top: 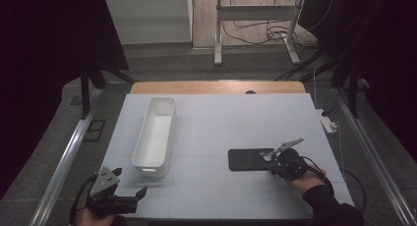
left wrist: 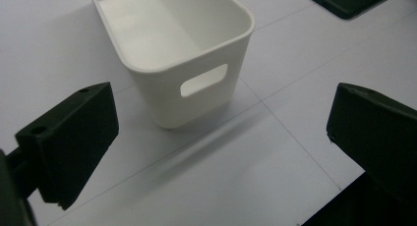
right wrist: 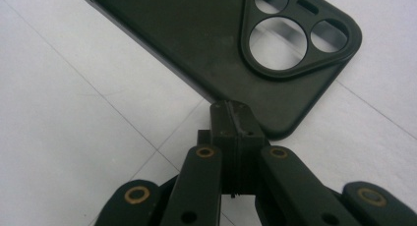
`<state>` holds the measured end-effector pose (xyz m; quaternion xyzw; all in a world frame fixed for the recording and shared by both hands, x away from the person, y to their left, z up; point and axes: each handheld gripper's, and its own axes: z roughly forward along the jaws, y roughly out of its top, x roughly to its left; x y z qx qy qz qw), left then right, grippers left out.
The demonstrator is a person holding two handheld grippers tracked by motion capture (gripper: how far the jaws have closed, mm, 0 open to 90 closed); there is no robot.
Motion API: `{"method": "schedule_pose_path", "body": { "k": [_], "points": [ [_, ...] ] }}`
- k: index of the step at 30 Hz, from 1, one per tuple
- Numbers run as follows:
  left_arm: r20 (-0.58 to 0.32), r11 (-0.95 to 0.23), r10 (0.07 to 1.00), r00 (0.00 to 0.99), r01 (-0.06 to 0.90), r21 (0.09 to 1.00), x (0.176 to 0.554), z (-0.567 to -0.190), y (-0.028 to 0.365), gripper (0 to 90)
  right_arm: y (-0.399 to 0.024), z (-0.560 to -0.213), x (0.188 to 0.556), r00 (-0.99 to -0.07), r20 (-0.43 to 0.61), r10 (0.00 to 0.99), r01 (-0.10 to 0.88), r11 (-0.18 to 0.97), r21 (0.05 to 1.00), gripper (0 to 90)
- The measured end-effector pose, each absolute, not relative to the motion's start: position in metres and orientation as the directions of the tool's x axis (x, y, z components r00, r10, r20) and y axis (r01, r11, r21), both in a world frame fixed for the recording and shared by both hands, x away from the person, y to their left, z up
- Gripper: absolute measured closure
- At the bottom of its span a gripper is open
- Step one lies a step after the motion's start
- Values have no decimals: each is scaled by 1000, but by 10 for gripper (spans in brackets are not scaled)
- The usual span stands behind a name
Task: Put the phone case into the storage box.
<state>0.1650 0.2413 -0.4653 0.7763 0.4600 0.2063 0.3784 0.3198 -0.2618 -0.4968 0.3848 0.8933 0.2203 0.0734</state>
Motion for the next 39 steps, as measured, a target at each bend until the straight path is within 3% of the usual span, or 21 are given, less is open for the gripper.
{"method": "schedule_pose_path", "body": {
  "k": [39],
  "points": [
    [-34, -289, 869, 494, 562, 775, 167, -466, 241, 1, -257, -500, 374, -628, -26, 778, 664, 553, 504, 894]
  ]
}}
